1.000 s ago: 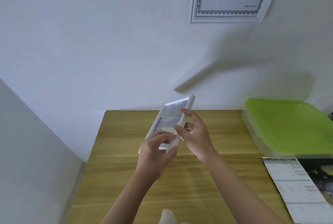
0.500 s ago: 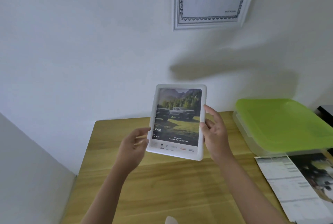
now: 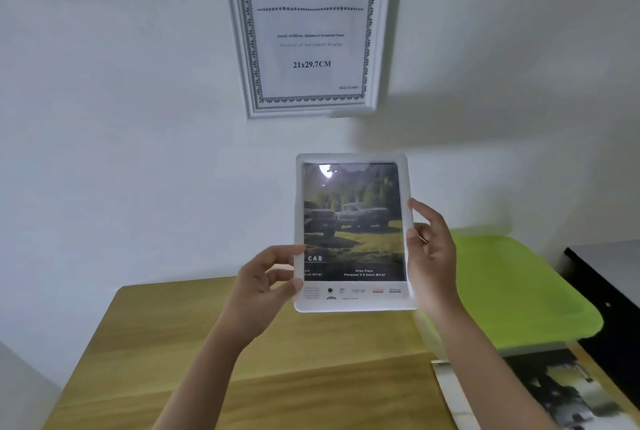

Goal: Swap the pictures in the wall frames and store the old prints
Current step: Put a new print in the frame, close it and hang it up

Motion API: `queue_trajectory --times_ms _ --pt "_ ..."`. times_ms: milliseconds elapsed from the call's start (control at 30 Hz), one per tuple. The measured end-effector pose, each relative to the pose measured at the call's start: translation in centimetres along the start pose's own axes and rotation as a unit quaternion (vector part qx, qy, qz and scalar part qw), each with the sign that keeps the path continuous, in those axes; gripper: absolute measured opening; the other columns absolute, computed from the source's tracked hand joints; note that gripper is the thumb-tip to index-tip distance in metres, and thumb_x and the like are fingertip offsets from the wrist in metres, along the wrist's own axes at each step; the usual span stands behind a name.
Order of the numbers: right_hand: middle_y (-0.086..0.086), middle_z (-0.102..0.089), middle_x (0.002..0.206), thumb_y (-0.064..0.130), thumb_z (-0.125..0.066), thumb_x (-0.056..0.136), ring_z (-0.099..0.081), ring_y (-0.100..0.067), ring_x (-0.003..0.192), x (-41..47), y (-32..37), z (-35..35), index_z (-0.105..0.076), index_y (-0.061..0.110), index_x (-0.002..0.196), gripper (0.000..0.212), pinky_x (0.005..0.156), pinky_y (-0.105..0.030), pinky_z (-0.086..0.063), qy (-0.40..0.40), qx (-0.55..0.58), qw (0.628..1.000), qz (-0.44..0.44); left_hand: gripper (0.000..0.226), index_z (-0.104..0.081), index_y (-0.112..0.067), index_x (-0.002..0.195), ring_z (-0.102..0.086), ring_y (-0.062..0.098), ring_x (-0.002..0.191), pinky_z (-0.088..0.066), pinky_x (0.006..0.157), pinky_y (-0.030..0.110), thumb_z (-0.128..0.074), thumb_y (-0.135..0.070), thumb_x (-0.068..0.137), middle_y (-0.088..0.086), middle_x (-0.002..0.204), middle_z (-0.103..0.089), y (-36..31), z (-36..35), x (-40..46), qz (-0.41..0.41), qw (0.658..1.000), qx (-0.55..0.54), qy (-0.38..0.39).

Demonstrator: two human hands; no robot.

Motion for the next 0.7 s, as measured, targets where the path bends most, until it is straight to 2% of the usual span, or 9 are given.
queue_trajectory --times_ms 133,233,367,533,633,700 --pt "-0.001 -0.044 0.067 -0.003 -0.041 0.095 -0.037 -0.005 0.047 5.2 2.4 5.3 -0.052 0.022 0.122 0.039 0.046 -0.015 -0.034 -0.037 -0.009 0.998 0.046 0.040 -0.068 -0.029 0.103 -0.062 0.023 0.081 -0.053 0.082 0.035 -0.066 -0.001 0.073 0.013 0.100 -0.064 -4.7 -5.3 4.1 -0.052 0.998 0.015 0.013" --pt "-0.004 -0.047 0.071 -0.002 -0.041 0.094 -0.038 -0.006 0.045 9.6 5.3 9.1 -0.052 0.025 0.121 0.040 0.043 -0.017 -0.035 -0.055 -0.016 0.994 0.088 0.040 -0.068 -0.025 0.104 -0.062 0.017 0.079 -0.053 0.079 0.027 -0.065 -0.002 0.071 0.009 0.098 -0.066 -8.9 -9.1 7.7 -0.103 0.994 0.030 0.012" --pt "-0.007 -0.048 0.069 -0.002 -0.044 0.093 -0.039 -0.007 0.042 16.4 10.7 13.5 -0.056 0.024 0.121 0.040 0.043 -0.013 -0.036 -0.079 -0.034 0.985 0.152 0.043 -0.067 -0.031 0.105 -0.062 0.012 0.079 -0.054 0.076 0.025 -0.066 -0.007 0.069 0.002 0.098 -0.067 -15.0 -13.3 12.4 -0.168 0.985 0.035 0.000" --pt "-0.008 -0.052 0.069 -0.005 -0.044 0.092 -0.046 -0.004 0.044 24.6 18.5 17.0 -0.056 0.019 0.122 0.040 0.044 -0.009 -0.037 -0.096 -0.024 0.966 0.239 0.051 -0.061 -0.037 0.110 -0.064 0.009 0.081 -0.054 0.070 0.020 -0.064 0.004 0.081 0.004 0.104 -0.064 -23.7 -17.0 18.8 -0.261 0.963 0.054 -0.024" --pt "-0.014 -0.057 0.074 -0.004 -0.044 0.092 -0.050 -0.007 0.051 29.1 22.6 18.2 -0.055 0.022 0.122 0.040 0.047 -0.014 -0.043 -0.107 -0.004 0.953 0.284 0.052 -0.058 -0.040 0.110 -0.063 0.012 0.085 -0.054 0.066 0.018 -0.061 0.004 0.082 0.001 0.103 -0.063 -29.2 -18.3 21.9 -0.314 0.946 0.066 -0.037" --pt "-0.016 -0.062 0.081 -0.002 -0.044 0.093 -0.059 -0.020 0.065 31.8 24.7 18.4 -0.054 0.025 0.121 0.040 0.053 -0.027 -0.052 -0.105 0.015 0.947 0.304 0.051 -0.058 -0.038 0.111 -0.063 0.011 0.086 -0.056 0.067 0.020 -0.060 0.004 0.083 0.002 0.104 -0.063 -32.5 -18.6 23.4 -0.348 0.933 0.077 -0.050"
Point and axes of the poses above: each hand's wrist, its own x-axis towards the middle knuckle, its own z-axis out of the back of the hand, y = z × x, the point moved 10 cm from there along x, towards the middle knuckle
